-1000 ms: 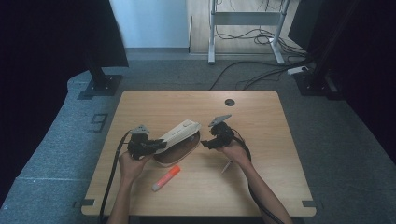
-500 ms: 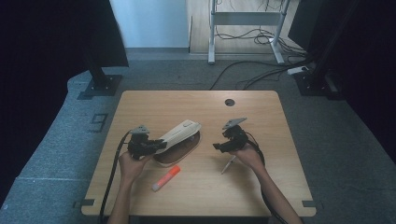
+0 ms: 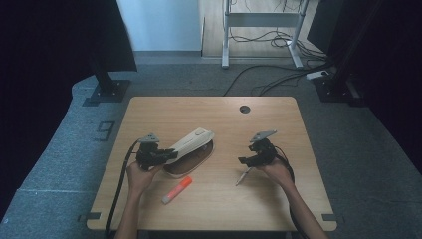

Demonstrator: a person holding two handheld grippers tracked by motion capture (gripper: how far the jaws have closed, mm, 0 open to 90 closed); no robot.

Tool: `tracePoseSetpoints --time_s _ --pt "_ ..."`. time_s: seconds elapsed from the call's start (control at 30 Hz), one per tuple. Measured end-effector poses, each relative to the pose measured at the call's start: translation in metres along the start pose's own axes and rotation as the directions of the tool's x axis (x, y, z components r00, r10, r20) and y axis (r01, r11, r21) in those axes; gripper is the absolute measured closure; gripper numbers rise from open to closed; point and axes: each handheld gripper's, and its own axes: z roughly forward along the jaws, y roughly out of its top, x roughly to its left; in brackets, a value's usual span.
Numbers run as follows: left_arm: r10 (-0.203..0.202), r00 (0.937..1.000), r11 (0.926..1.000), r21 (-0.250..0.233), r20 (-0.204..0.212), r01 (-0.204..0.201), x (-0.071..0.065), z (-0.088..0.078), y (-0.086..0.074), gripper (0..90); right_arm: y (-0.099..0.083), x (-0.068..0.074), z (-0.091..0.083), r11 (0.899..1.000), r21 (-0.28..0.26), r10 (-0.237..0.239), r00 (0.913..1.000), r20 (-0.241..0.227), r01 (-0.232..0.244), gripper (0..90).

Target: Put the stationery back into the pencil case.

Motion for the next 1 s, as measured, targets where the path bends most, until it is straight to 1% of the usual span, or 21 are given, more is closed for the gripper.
tracePoseSetpoints --time_s 0.3,0.5,0.67,0.8,1.0 --pt "-0.002 1.0000 1.0000 -0.001 0.003 0.002 0.000 0.000 0.000 76.4 -0.017 -0.007 -0.004 1.000 0.021 0.019 0.9998 -0.005 -0.019 26.7" --pt "-0.001 1.0000 1.0000 0.000 0.002 0.001 0.000 0.000 0.000 76.3 -0.025 -0.008 -0.004 1.000 0.031 0.002 0.9998 -0.018 -0.002 27.6" --pt "-0.003 1.0000 1.0000 0.000 0.004 0.003 0.000 0.000 0.000 76.4 -0.029 -0.008 -0.002 0.999 0.045 -0.007 0.9995 -0.031 0.008 28.1" --pt "-0.002 1.0000 1.0000 0.000 0.004 0.002 0.000 0.000 0.000 76.4 -0.031 -0.009 -0.002 0.999 0.037 -0.006 0.9994 -0.035 0.007 28.4" --pt "-0.002 1.0000 1.0000 0.001 0.002 0.002 0.000 0.000 0.000 76.4 -0.031 -0.010 -0.001 0.999 0.035 -0.016 0.9991 -0.040 0.018 29.6"
